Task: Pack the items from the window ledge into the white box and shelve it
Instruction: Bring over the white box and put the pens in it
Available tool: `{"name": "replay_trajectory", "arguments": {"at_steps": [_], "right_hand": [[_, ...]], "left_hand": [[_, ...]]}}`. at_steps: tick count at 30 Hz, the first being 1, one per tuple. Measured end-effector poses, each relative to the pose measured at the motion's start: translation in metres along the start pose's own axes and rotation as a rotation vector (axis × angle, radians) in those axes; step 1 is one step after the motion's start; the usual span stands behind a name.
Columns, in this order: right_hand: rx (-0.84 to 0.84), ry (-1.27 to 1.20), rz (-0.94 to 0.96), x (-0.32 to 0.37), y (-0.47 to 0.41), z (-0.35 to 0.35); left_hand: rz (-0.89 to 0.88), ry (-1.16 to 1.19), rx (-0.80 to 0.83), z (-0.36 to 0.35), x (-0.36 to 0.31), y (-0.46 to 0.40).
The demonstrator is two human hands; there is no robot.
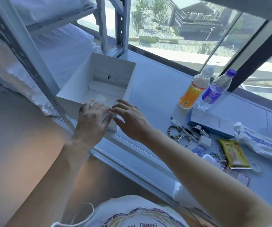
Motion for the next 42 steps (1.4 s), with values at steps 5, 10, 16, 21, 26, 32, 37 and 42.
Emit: {"name": "replay_trajectory", "arguments": {"at_steps": [5,10,16,21,26,32,37,42], "right_hand": [[-0.082,0.019,-0.011,-0.011,0.036,0.008],[-0.181,0.008,0.001,-0.023,0.072,0.019],[-0.242,0.007,-0.022,-0.028,0.107,0.029],[-0.256,0.014,-0.009,-0.024,0.124,0.039],[-0.273,0.006,0.009,-0.025,0.136,0.043],[-0.322,-0.010,0.018,-0.027,0.138,0.033],[-0.359,0.016,-0.017,-0.024,0.137,0.033],[-0.429,0.084,-0.084,-0.015,0.131,0.031]], "left_hand": [[-0.027,0.016,-0.001,-0.019,-0.027,0.005],[-0.086,0.048,-0.017,-0.035,-0.058,0.019],[-0.148,0.072,-0.069,-0.049,-0.082,0.037],[-0.158,0.060,-0.064,-0.055,-0.093,0.051],[-0.106,0.034,-0.066,-0.056,-0.104,0.061],[-0.120,0.002,-0.082,-0.059,-0.101,0.063],[-0.141,0.034,-0.080,-0.062,-0.097,0.061],[-0.227,-0.014,-0.083,-0.054,-0.087,0.052]]}}
Point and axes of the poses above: each hand's wrist, its own y-axis away from the middle knuckle, its own z-axis out of the back of the hand, x = y × z, the point moved 8 cm from there along -y, towards the middle knuckle, and after that the axes turned 10 degrees about z, right-handed, at the moved point
